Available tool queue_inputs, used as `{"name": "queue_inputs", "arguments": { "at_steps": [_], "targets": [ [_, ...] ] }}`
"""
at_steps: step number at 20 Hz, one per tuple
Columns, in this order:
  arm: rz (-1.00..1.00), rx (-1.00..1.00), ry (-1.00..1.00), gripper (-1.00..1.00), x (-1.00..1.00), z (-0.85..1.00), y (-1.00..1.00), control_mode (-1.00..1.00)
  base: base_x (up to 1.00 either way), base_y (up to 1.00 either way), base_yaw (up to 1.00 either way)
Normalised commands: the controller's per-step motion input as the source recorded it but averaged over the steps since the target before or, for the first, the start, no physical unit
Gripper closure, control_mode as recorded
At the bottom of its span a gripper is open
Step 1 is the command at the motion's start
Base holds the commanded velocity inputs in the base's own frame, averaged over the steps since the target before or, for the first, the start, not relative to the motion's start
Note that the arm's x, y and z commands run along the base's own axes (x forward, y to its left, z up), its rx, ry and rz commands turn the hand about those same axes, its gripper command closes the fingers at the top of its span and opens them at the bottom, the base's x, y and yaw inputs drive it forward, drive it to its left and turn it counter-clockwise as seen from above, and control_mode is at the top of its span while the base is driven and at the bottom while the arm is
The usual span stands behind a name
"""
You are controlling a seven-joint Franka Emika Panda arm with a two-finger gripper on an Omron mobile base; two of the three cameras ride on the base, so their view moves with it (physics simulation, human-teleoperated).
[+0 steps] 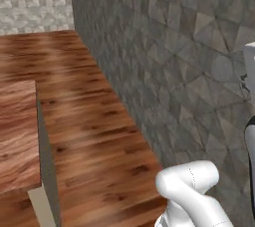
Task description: There is a bowl on the dining counter. Grab a lemon wedge from the fridge and place it in the bowl. Then get the liquor bottle and glass cup from the cabinet and place them next to the bowl.
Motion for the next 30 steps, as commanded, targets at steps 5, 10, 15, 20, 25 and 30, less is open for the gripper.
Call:
{"name": "queue_inputs", "arguments": {
  "at_steps": [5,10,15,20,25,30],
  "targets": [
    [0.0,0.0,0.0,1.0,0.0,0.0,0.0,1.0,1.0,-0.32,0.45],
    [0.0,0.0,0.0,1.0,0.0,0.0,0.0,1.0,1.0,-0.34,0.45],
    [0.0,0.0,0.0,1.0,0.0,0.0,0.0,1.0,1.0,-0.38,0.44],
    [0.0,0.0,0.0,1.0,0.0,0.0,0.0,1.0,1.0,-0.52,0.41],
    [0.0,0.0,0.0,1.0,0.0,0.0,0.0,1.0,1.0,-0.53,0.41],
    [0.0,0.0,0.0,1.0,0.0,0.0,0.0,1.0,1.0,-0.54,0.41]
  ]
}}
